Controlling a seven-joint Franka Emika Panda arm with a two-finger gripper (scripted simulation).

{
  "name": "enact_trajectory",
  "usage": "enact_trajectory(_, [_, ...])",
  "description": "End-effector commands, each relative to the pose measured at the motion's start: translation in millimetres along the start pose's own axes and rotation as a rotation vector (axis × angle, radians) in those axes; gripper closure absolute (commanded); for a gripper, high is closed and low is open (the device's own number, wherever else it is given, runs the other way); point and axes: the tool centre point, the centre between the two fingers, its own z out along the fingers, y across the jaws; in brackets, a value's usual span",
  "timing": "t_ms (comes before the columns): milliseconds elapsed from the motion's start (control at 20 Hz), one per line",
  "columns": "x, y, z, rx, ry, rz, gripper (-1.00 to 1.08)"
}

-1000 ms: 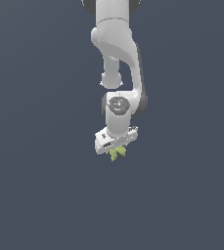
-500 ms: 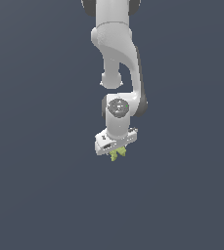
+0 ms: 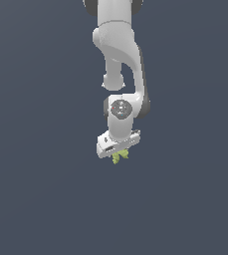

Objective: Pick up the object and move it to a goal position.

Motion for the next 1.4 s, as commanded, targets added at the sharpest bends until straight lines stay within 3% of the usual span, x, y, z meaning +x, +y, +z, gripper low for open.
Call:
enact_trajectory(0, [1, -2, -6, 0.000, 0.001, 0.000, 1.08])
enact_trajectory(400, [1, -13, -53, 0.000, 0.001, 0.000, 1.08])
enact_trajectory(1350, [10, -58, -231, 0.000, 0.000, -0.001, 1.08])
